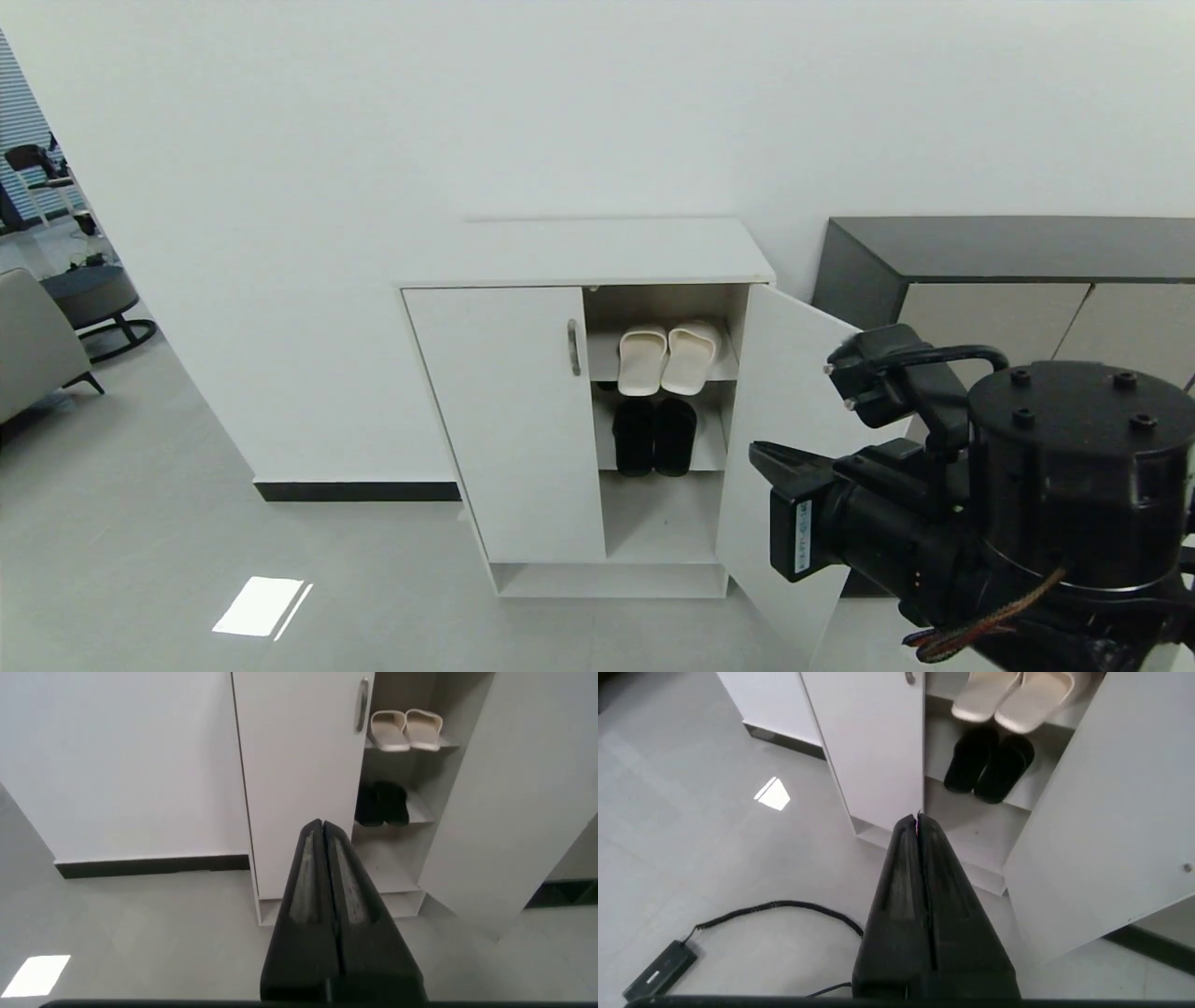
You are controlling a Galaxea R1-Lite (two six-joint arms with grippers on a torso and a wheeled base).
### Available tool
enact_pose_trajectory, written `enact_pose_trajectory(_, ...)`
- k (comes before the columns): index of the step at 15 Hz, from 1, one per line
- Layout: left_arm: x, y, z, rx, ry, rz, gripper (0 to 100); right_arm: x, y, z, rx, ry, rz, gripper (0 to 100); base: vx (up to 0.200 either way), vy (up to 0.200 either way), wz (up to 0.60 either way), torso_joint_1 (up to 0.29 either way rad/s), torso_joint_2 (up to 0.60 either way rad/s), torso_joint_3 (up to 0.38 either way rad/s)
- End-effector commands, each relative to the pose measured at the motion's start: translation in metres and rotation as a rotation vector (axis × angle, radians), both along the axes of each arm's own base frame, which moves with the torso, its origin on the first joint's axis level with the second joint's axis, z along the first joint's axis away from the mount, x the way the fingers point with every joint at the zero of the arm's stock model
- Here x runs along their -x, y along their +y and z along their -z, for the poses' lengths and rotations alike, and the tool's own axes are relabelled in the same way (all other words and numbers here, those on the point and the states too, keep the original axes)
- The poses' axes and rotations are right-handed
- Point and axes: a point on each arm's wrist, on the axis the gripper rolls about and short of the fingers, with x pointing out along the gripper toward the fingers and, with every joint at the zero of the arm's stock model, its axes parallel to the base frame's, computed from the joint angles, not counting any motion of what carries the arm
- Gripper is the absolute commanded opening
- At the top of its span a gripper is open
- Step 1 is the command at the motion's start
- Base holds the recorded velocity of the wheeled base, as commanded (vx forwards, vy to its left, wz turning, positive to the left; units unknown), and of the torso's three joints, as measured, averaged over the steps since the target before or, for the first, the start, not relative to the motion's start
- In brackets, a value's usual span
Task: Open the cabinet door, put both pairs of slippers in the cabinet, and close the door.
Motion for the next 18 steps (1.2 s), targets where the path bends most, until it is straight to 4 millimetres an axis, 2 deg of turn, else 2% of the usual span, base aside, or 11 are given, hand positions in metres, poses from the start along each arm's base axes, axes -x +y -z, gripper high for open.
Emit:
enact_pose_trajectory(1,0.0,0.0,0.0002,0.001,0.001,-0.001,0,-0.0003,0.0001,0.0009,0.002,0.002,0.001,0,0.0,0.0,0.0,0.232,-0.52,-0.286)
enact_pose_trajectory(11,0.0,0.0,0.0,0.001,-0.001,-0.001,0,-0.0002,0.0,0.0026,0.008,0.005,0.001,0,0.0,0.0,0.0,0.265,-0.57,-0.302)
enact_pose_trajectory(18,0.0001,0.0,-0.0004,0.001,-0.002,-0.001,0,0.0,-0.0018,0.0075,0.017,0.012,0.001,0,0.0,0.0,0.0,0.203,-0.41,-0.215)
